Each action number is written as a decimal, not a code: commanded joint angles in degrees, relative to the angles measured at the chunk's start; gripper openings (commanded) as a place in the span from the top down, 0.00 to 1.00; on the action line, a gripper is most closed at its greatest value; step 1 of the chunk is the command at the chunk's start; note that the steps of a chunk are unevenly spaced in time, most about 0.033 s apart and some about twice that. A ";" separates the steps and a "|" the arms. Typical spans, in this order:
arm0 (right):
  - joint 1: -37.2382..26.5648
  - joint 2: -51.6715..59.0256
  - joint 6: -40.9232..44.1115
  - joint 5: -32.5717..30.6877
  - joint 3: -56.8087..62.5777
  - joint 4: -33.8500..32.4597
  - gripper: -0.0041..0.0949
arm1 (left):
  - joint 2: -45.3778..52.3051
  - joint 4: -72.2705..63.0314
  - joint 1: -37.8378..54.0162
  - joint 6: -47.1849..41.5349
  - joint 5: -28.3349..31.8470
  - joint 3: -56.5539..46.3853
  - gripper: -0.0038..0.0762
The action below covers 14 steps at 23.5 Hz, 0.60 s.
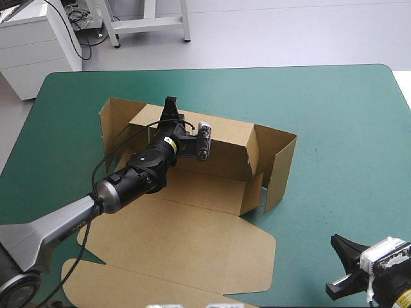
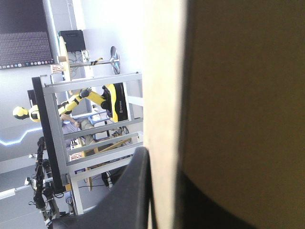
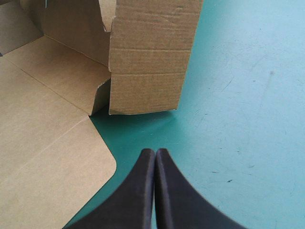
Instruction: Fold the box
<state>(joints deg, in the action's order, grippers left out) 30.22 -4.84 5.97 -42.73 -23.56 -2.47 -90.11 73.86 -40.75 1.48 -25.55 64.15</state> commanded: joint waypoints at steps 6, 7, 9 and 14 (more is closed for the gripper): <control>-0.24 -0.70 5.43 3.90 -1.44 -4.75 0.96 | 1.05 -3.14 -0.14 -3.39 -3.54 -0.26 0.96; -0.24 -0.70 6.16 3.90 -1.44 -5.07 0.90 | 0.68 -3.14 -0.51 -5.16 -3.56 -0.01 0.96; -0.24 -1.11 8.91 3.65 -1.44 -7.28 0.76 | -0.24 -3.28 -1.23 -6.33 -3.87 1.03 0.96; -0.24 -5.98 11.59 2.48 -2.84 -8.70 0.53 | -3.14 -4.12 -2.98 -9.26 -8.28 6.25 0.96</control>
<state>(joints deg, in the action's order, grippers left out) 30.22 -7.67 16.51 -43.50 -23.73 -9.71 -93.60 74.25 -43.03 -4.85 -31.06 67.93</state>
